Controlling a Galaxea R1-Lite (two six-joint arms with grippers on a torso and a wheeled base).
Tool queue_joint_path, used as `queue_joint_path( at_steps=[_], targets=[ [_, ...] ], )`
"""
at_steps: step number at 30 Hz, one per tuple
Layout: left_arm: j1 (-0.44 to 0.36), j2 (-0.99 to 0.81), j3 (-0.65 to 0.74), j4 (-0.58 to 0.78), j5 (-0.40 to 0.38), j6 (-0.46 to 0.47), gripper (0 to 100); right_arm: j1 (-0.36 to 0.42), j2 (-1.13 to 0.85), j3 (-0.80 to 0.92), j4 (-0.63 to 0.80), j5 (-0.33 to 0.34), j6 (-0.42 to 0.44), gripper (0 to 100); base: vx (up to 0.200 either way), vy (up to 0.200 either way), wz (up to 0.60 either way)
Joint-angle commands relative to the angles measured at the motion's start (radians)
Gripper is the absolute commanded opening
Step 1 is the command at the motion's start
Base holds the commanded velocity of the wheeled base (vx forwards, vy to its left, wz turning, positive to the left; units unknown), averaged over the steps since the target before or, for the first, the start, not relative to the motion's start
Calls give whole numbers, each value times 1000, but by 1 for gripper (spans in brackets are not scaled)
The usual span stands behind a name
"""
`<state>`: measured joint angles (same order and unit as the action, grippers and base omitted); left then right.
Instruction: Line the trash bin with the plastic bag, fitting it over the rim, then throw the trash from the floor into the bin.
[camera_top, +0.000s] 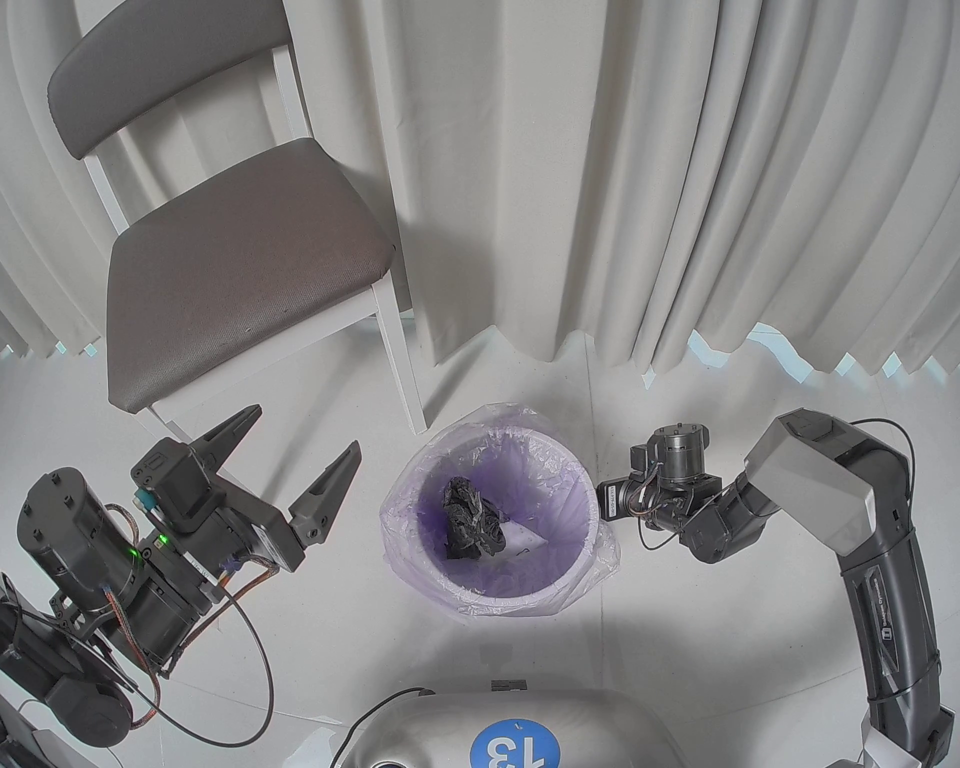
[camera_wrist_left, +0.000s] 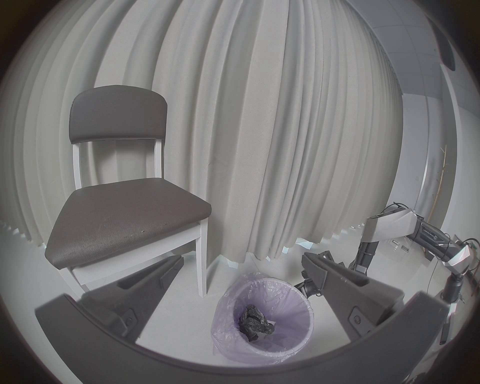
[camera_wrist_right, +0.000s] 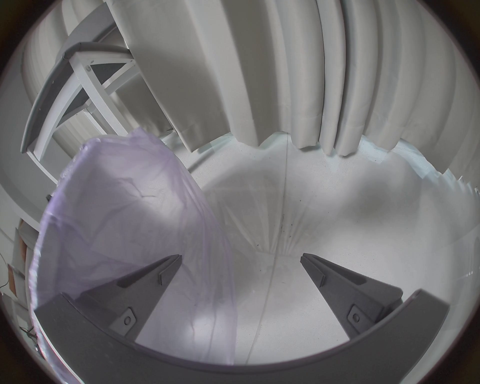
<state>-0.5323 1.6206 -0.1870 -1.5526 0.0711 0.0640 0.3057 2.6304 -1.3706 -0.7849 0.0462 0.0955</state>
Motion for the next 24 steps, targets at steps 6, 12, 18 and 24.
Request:
queue_joint_path(
  at_steps=[6,12,18,24],
  targets=[
    [25,85,17,-18,-1,19,100,-36,-66,36,-1,-5,-5,100,0,0,0],
    [92,237,26,-18,29,40,100,-63,-319,222,55,-11,-54,100,0,0,0],
    [135,455,17,-18,53,40,100,-63,-520,429,39,-72,-57,100,0,0,0],
    [247,653,-161,5,-2,120,100,-63,-693,630,-86,-85,-59,100,0,0,0]
  ],
)
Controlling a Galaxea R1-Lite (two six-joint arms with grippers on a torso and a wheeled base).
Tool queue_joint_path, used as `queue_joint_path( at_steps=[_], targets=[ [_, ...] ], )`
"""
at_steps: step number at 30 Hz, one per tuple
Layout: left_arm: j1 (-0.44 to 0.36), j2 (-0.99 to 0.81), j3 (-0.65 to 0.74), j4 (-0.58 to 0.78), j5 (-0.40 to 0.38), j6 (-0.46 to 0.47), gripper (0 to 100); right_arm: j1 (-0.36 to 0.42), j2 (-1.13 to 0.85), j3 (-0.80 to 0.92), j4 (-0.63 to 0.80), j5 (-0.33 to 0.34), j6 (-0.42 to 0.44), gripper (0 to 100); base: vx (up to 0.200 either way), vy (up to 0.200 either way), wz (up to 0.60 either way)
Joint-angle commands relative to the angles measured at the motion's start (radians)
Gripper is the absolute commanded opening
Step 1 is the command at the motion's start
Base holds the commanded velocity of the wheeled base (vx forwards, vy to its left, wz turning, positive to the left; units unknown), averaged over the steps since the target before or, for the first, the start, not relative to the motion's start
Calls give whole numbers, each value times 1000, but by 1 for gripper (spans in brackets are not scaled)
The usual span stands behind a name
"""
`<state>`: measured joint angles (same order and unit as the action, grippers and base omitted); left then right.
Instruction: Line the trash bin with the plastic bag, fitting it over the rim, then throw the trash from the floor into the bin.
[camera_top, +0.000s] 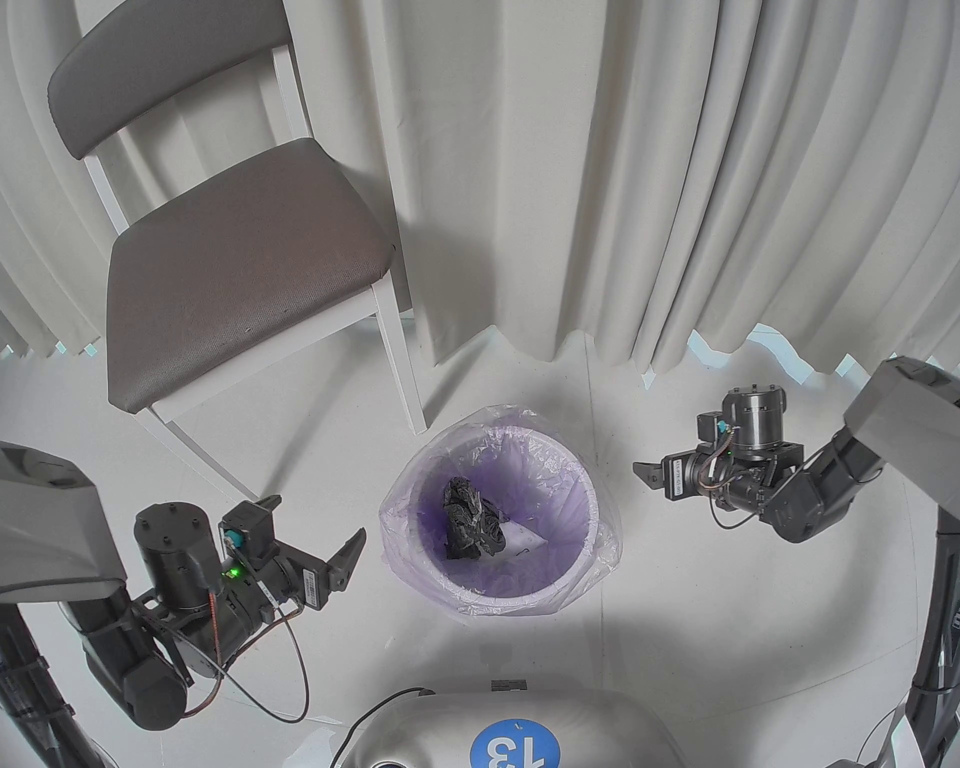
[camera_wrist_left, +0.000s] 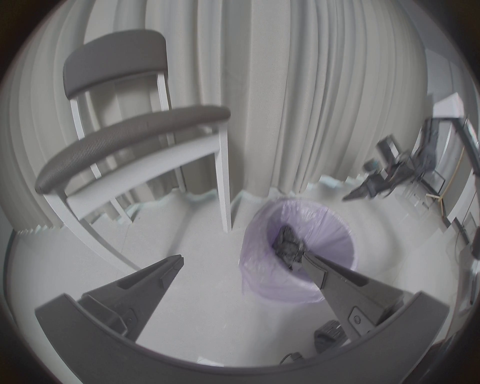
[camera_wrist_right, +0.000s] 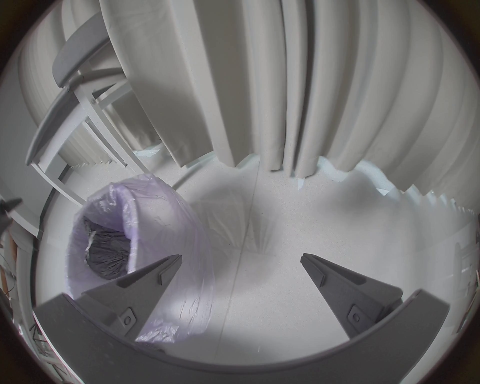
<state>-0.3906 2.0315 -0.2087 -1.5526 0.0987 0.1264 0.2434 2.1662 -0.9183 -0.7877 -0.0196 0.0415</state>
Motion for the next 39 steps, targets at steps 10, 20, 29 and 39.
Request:
queue_joint_path(
  at_steps=[10,20,29,39],
  targets=[
    [151,322,-420,266,-241,119,100,5,-525,426,-186,-20,-6,100,0,0,0],
    [153,374,-775,666,-275,139,100,-15,-690,527,-182,-8,-31,100,0,0,0],
    [170,561,-1164,914,-217,245,100,-15,-717,555,-188,-3,-37,100,0,0,0],
    [165,717,-1480,1123,-215,266,100,-15,-704,553,-186,0,-37,100,0,0,0]
  ],
)
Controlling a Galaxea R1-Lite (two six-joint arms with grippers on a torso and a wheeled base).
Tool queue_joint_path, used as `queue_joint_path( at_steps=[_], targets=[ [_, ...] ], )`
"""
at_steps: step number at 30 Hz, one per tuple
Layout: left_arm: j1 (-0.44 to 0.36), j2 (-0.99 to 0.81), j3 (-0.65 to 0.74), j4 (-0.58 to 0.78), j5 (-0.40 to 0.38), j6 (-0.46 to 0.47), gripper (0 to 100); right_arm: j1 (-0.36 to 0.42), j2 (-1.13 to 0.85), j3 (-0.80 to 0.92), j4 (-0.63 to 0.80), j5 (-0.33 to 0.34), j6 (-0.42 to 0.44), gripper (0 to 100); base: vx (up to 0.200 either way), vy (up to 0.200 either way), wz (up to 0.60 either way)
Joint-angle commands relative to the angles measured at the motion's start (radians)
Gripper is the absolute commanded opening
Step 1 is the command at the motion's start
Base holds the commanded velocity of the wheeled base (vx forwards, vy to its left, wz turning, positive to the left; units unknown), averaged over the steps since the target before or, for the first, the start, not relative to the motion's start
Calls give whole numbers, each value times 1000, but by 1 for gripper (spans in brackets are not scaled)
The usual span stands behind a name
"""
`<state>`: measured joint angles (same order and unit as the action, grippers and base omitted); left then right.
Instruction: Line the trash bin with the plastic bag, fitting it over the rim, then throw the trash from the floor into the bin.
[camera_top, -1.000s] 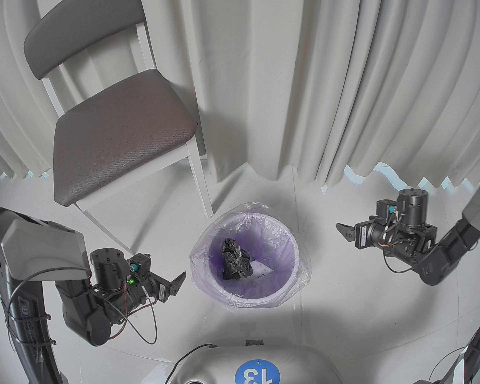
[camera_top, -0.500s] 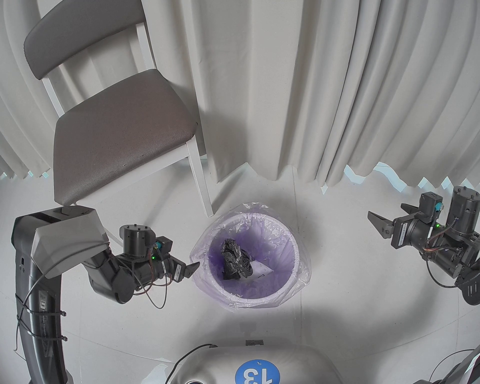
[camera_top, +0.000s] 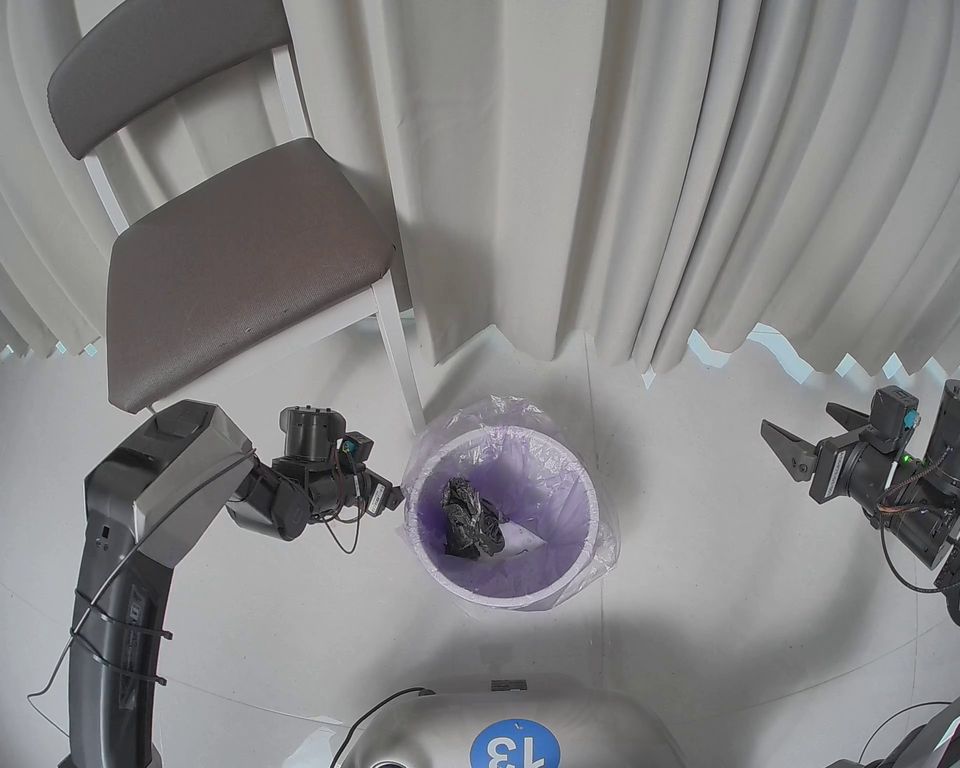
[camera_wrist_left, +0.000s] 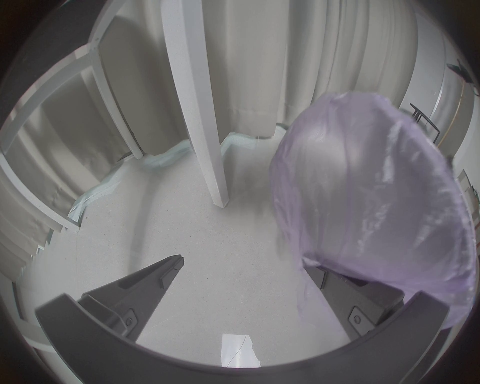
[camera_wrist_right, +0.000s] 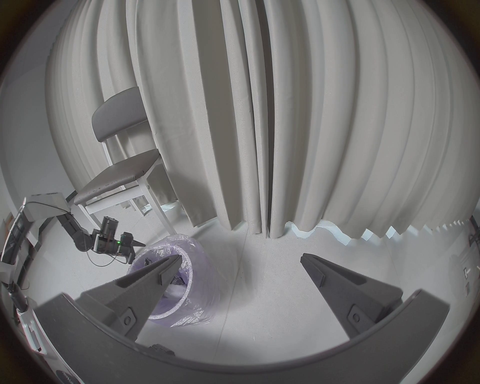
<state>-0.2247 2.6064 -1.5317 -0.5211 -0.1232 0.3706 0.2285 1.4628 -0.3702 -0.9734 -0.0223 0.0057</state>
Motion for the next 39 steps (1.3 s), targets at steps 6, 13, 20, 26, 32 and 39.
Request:
queue_joint_path(
  at_steps=[6,13,20,26,32,39],
  targets=[
    [-16,147,-162,104,-4,24,100,-1,4,5,-1,47,3,100,0,0,0],
    [-2,120,-107,90,-1,60,100,-1,22,11,-5,48,11,100,0,0,0],
    [41,-75,116,39,5,90,100,0,18,25,-5,44,10,100,0,0,0],
    [39,-221,354,-111,5,90,100,0,7,73,-8,25,8,100,0,0,0],
    [57,-381,561,-226,2,103,100,14,-98,186,-8,-11,16,100,0,0,0],
    [51,-603,709,-215,-46,94,100,15,-256,281,-1,-13,25,100,0,0,0]
  ],
)
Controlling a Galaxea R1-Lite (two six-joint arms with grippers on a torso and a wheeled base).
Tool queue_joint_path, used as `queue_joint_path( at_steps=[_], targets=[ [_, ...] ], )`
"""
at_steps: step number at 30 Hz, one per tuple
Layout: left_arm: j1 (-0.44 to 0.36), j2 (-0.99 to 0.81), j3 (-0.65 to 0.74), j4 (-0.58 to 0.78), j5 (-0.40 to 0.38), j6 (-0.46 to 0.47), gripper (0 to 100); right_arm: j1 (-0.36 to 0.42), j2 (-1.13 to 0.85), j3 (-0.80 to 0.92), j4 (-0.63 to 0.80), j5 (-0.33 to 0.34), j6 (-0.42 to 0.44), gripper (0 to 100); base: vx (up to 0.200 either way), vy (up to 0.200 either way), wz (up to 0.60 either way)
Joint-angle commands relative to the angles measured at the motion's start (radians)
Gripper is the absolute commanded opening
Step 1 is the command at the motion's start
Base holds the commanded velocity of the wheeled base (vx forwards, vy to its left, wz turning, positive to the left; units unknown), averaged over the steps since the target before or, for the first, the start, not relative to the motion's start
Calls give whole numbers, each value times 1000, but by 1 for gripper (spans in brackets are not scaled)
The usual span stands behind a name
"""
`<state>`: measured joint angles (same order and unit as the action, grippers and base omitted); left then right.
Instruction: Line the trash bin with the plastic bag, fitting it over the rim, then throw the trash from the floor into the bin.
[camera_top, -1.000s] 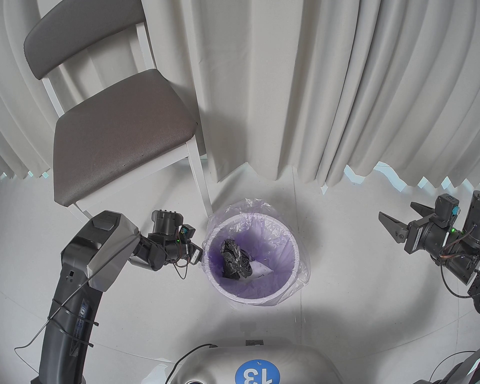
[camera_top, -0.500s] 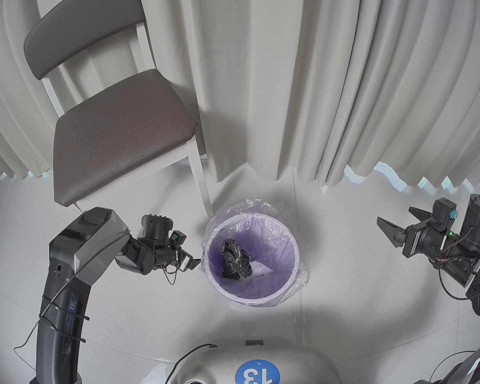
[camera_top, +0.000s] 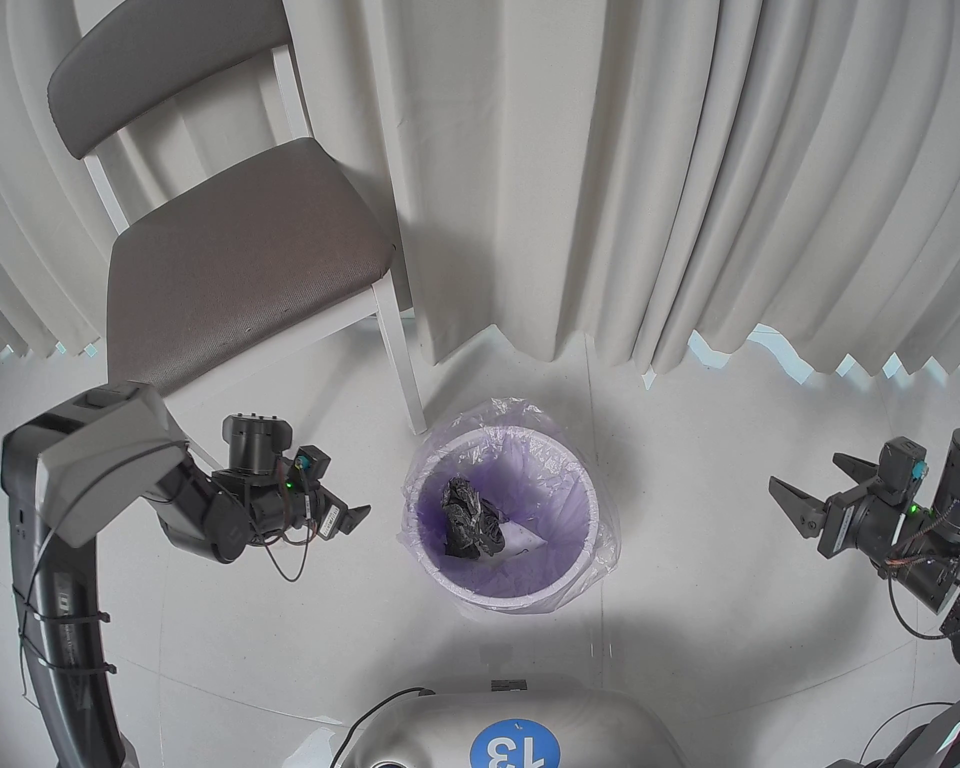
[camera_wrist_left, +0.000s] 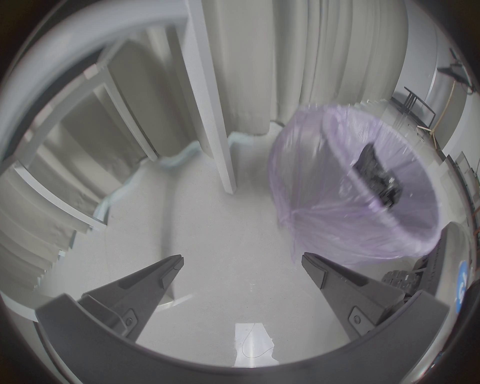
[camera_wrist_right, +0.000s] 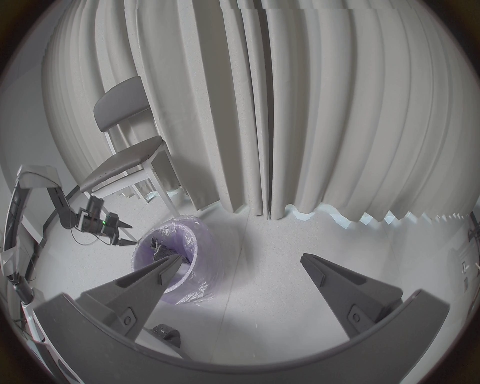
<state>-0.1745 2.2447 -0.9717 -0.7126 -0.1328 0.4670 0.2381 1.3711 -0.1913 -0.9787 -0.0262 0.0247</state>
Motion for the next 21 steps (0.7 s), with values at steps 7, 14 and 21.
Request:
queue_joint_path(
  at_steps=[7,14,21],
  targets=[
    [-49,-439,307,-38,-131,-13,100,10,-231,135,2,-9,44,100,0,0,0],
    [-82,-594,349,-41,-128,-133,100,4,-221,59,8,-52,144,100,0,0,0],
    [-86,-760,344,-73,-76,-330,100,4,-147,-88,11,-141,144,100,0,0,0]
  ],
)
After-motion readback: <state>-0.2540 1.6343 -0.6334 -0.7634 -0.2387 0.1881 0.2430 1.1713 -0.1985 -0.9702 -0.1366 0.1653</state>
